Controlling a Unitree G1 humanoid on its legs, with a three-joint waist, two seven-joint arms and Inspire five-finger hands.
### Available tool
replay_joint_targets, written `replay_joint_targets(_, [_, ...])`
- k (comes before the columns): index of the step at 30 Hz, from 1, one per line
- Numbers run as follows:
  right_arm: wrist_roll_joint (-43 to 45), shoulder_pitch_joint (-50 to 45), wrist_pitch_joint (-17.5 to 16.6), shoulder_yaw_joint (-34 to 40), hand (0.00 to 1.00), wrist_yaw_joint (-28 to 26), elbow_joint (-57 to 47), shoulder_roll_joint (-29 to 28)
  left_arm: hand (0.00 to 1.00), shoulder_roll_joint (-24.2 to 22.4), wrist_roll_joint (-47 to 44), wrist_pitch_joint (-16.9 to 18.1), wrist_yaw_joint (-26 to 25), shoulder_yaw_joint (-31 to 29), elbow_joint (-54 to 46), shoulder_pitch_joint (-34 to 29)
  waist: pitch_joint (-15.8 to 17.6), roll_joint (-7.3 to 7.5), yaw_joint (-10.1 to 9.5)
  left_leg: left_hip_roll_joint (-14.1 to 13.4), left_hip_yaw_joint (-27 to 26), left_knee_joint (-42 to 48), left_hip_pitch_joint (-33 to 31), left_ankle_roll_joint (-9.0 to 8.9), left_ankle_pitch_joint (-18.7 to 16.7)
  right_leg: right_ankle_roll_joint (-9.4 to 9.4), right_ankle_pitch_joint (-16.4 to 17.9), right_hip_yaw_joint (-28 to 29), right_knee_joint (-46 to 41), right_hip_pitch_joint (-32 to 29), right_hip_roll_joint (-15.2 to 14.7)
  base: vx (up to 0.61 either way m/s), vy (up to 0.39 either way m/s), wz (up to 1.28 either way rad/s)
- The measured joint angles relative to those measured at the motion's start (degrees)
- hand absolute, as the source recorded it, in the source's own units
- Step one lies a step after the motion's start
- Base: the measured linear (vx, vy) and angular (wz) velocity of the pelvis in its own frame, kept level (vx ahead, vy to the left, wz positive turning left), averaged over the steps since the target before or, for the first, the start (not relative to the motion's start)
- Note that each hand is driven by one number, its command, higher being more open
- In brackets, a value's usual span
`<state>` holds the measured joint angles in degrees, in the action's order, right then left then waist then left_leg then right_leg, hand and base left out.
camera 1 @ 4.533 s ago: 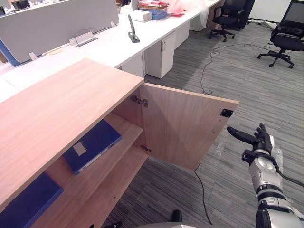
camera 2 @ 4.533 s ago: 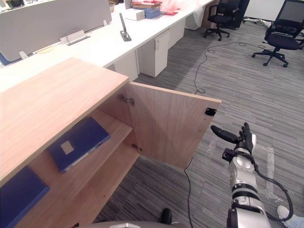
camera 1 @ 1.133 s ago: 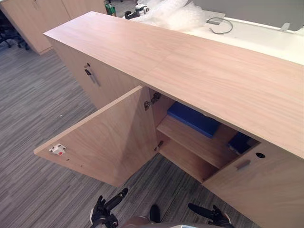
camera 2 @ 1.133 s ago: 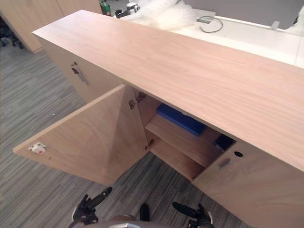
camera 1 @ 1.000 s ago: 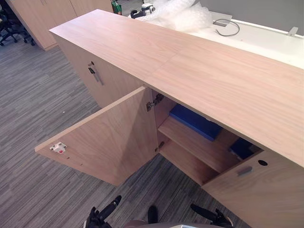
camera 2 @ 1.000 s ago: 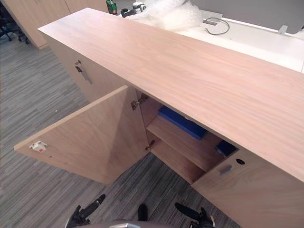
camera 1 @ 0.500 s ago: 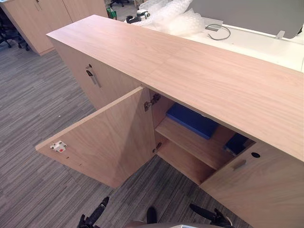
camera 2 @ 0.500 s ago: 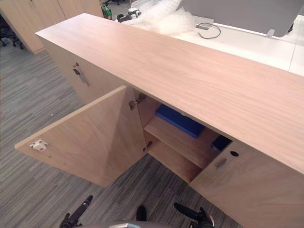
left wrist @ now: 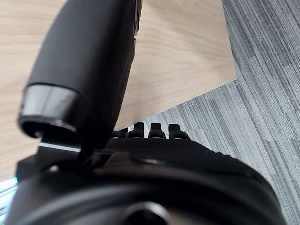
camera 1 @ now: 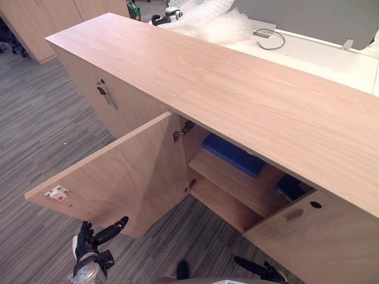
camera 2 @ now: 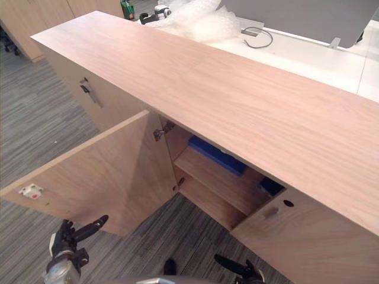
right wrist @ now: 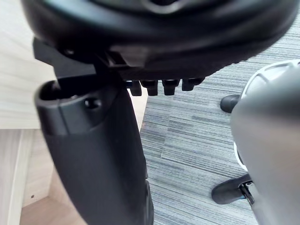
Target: Walk over to the cabinet, pick up the folder, carry it to the office cabinet, place the folder inside the office cabinet, then close the office cabinet door
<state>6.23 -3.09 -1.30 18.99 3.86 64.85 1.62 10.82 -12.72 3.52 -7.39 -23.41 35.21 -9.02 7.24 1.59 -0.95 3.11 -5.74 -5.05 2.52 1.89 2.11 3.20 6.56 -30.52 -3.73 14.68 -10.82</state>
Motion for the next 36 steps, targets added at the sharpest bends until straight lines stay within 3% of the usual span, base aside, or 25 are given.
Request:
replay_joint_targets(4, [-0.66, 0.04, 0.02, -0.21, 1.0, -0.2, 0.0, 0.0, 1.0, 3.34, 0.48, -0.51, 0.17, 0.92, 1.79, -0.14, -0.78, -0.51, -0.09, -2.63, -0.38, 0.03, 0.72, -0.34, -0.18, 0.3, -1.92, 1.77, -2.4, -0.85, 1.55, 0.06, -0.013, -0.04])
replay_joint_targets(9, [-1.7, -0.16, 0.05, -0.2, 1.0, -0.82, 0.15, 0.64, 1.0, 7.56, 1.93, -1.71, 0.52, -0.32, 14.8, 5.83, -2.82, -2.62, 0.0, -6.55, -1.39, 0.19, 1.31, -2.38, -0.34, 0.69, -2.1, 4.68, -10.14, -4.77, 3.02, 0.04, -0.051, -0.17])
replay_joint_targets(10, [-1.65, -0.17, 0.09, -0.11, 1.0, -0.86, 0.14, 0.77, 1.0, 7.86, 1.86, -1.87, 0.51, -0.57, 16.03, 6.49, -2.6, -3.5, 0.05, -7.19, -1.37, 0.23, 1.42, -2.55, -0.28, 0.92, -0.32, 5.03, -11.11, -5.64, 3.14, 0.01, -0.075, -0.3])
replay_joint_targets(11, [-1.68, -0.09, 0.08, -0.15, 1.0, -0.93, 0.09, 0.75, 1.0, 8.66, 1.6, -2.04, 0.49, -0.83, 17.77, 7.13, -2.9, -3.31, 0.09, -7.5, -1.8, 0.23, 1.49, -3.26, -0.3, 1.63, 2.46, 5.11, -7.67, -5.92, 3.33, -0.04, -0.083, -0.32])
replay_joint_targets(12, [-1.68, -0.02, 0.08, -0.16, 1.0, -1.23, 0.09, 0.65, 1.0, 10.17, 1.18, -2.58, 0.45, -1.94, 19.72, 8.33, -3.21, -2.08, 0.11, -6.72, -2.13, 0.24, 1.35, -4.27, -0.83, 1.26, -1.12, 5.16, -0.92, -6.0, 2.95, -0.06, -0.154, -0.2])
replay_joint_targets(13, [-1.66, -0.45, 0.09, 0.14, 1.0, -1.18, 0.6, 0.97, 1.0, 11.02, 0.7, -2.98, 0.46, -2.57, 21.41, 9.7, -3.68, -1.07, 0.54, -6.37, -1.74, 0.21, 1.36, -5.14, -1.18, 2.39, -0.18, 5.14, 0.6, -5.27, 2.6, -0.05, -0.157, -0.12])
replay_joint_targets(17, [-1.67, -1.72, 0.2, 0.16, 1.0, -1.18, 1.12, 4.08, 1.0, 11.34, -0.03, -4.02, 0.99, -2.68, 23.8, 10.24, -3.54, -3.6, 0.54, -7.63, -2.6, 0.15, 1.36, -6.05, -0.52, 2.06, 0.01, 5.65, 1.58, -5.38, 4.05, -0.07, -0.137, -0.12])
replay_joint_targets(19, [-1.67, -2.83, 0.22, 0.17, 1.0, -1.19, 1.12, 4.8, 1.0, 11.4, -0.03, -4.21, 1.37, -2.69, 23.82, 10.24, -3.71, -3.86, 0.44, -7.6, -2.59, 0.14, 1.34, -6.09, -0.36, 2.0, 0.01, 5.67, 1.72, -5.33, 4.22, -0.06, -0.037, -0.02])
replay_joint_targets(27, [-1.62, -4.84, 0.26, 0.19, 1.0, -1.97, 1.23, 2.95, 1.0, 17.38, -0.34, -4.2, 2.9, -2.79, 25.84, 12.97, -4.87, -1.76, -0.19, -6.7, -3.21, 0.08, 0.98, -5.61, 0.16, 1.81, -0.28, 6.61, 3.07, -5.47, 3.74, -0.05, 0.025, -0.04])
replay_joint_targets(33, [-1.73, -4.74, 0.38, 1.47, 1.0, -2.76, 1.27, 2.9, 1.0, 17.8, -1.41, -4.14, 5.5, -4.87, 27.59, 13.22, -4.74, -2.0, -0.25, -6.12, -3.2, 0.07, 1.04, -5.57, 0.16, 2.0, -0.42, 6.64, 3.5, -5.19, 3.54, 0.0, 0.006, 0.0])
replay_joint_targets(36, [-2.9, -4.71, 0.68, 2.39, 1.0, -3.29, 1.3, 3.19, 1.0, 15.92, -1.38, -4.02, 7.59, -5.19, 28.31, 11.44, -4.36, -2.37, -0.29, -5.74, -2.57, 0.07, 1.11, -5.54, 0.15, 2.04, -0.44, 5.71, 4.05, -4.47, 3.42, 0.0, -0.003, 0.11])
